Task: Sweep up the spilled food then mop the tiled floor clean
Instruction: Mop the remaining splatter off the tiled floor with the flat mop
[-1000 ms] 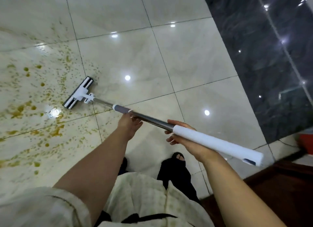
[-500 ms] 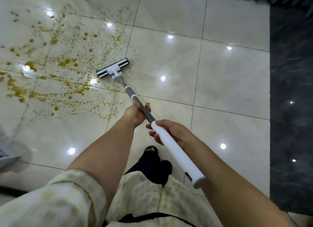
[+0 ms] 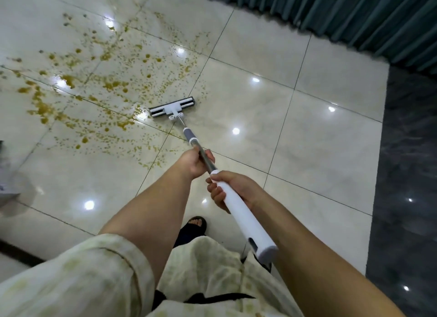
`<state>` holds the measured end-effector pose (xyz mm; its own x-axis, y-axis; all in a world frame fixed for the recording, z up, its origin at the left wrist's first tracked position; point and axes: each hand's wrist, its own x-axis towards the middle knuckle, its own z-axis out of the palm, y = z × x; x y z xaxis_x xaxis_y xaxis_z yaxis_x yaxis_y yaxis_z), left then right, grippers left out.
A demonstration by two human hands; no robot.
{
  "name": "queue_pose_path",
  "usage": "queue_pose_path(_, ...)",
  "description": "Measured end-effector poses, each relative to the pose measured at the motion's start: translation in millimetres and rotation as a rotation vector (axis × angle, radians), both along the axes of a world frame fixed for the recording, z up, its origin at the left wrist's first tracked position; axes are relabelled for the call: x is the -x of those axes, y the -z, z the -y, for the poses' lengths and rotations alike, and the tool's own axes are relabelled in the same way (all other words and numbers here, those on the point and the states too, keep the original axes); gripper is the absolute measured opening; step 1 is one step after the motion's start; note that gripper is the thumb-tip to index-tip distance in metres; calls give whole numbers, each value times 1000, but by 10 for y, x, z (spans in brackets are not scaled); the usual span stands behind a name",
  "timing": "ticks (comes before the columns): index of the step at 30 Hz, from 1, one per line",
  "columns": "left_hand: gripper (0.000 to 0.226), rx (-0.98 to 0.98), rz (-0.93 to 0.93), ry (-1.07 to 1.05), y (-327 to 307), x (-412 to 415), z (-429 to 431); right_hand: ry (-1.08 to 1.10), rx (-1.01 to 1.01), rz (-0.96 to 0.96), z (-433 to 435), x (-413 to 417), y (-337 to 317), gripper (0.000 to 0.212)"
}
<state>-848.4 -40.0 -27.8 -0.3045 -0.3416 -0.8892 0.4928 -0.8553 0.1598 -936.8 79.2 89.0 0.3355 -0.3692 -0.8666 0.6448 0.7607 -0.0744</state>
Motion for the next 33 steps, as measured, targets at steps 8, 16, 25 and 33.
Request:
queue_pose_path(8,6,87,34,-55,20,674,-1089,-112,5,35,-977,803,19,19)
queue_pose_path(16,17,98,59,-139,-46,1128,-2232,-214,-16,33,-1975,1330,-57,16)
queue_pose_path(25,29,92,11,-212,-87,1233,-2940,-231,58,-7,-2646,1442,-185,8)
queue_pose_path(33,13,124,-3,-227,-113,1270,-3656,-216,0,-10,-3365,1446,-233,15)
